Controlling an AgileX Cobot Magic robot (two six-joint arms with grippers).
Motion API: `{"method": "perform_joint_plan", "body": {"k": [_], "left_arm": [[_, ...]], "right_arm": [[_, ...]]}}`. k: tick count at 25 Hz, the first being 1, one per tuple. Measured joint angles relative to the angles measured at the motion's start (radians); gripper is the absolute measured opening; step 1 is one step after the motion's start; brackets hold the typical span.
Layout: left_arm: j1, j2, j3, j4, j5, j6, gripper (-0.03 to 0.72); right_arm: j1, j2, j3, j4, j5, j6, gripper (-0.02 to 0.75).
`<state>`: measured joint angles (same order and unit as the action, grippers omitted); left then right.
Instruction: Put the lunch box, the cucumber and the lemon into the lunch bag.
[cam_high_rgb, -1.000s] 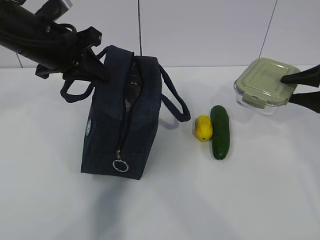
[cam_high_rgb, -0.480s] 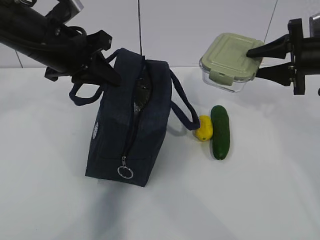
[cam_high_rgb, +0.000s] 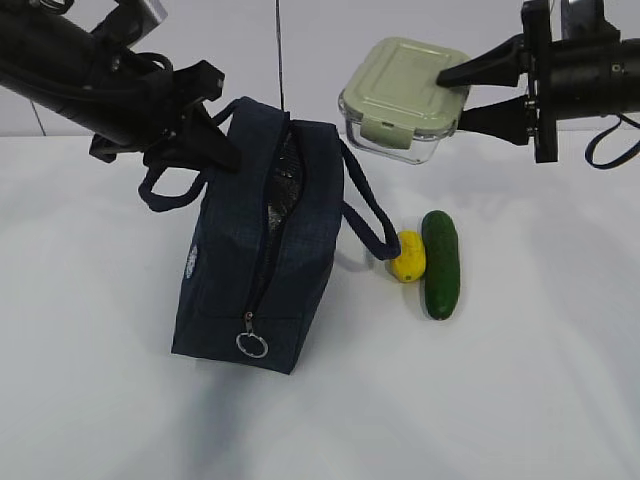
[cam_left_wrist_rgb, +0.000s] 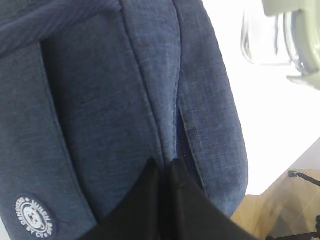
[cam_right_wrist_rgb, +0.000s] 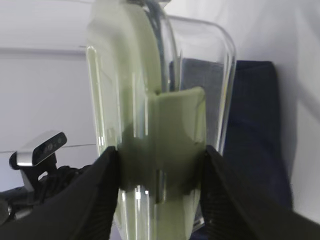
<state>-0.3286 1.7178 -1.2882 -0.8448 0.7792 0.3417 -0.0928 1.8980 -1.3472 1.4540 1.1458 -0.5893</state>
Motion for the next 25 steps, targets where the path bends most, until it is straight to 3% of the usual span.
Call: {"method": "perform_joint_plan", "body": {"k": [16, 25], "left_arm": [[0.000, 0.000, 0.000, 0.000, -0.007, 0.000, -0.005], [0.000, 0.000, 0.000, 0.000, -0.010, 0.000, -0.005]], "right_arm": [[0.141, -0.017, -0.057, -0.017, 0.012, 0.100, 0.368], [0.159, -0.017, -0.057, -0.128, 0.025, 0.103, 0.368]]}}
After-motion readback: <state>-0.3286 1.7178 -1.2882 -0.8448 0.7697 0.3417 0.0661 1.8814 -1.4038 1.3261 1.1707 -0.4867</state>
